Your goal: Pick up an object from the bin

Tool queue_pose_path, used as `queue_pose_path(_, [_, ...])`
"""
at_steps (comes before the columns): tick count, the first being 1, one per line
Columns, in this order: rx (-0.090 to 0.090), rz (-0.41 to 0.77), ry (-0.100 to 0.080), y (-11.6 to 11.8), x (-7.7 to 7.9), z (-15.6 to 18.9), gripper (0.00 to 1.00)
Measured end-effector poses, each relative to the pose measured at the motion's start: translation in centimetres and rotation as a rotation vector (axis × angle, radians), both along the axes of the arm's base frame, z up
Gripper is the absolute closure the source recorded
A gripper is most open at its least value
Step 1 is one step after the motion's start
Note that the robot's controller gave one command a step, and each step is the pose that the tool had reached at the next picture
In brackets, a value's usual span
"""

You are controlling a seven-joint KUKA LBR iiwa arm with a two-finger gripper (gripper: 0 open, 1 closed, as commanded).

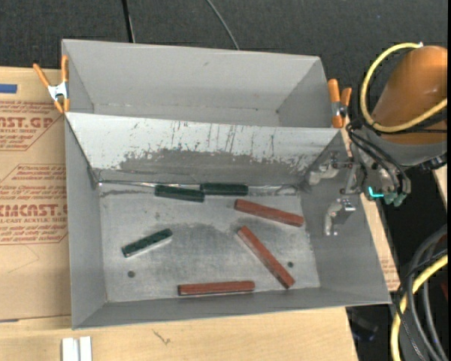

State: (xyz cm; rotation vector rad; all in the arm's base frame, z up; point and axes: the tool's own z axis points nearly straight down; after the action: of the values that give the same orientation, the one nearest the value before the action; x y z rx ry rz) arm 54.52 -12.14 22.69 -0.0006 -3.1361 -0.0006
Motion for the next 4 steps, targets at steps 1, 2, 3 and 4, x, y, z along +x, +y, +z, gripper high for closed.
queue_pose_path(1, [-0.001,0.001,-0.008,0.1,0.2,0.4,0.0])
queue_pose_path(2, [-0.003,-0.017,-0.016,0.3,1.2,-3.9,0.0])
queue_pose_path(3, [-0.002,-0.034,-0.012,0.1,1.6,-10.0,0.0])
queue_pose_path(4, [-0.002,-0.325,-0.018,0.4,1.1,-15.2,1.0])
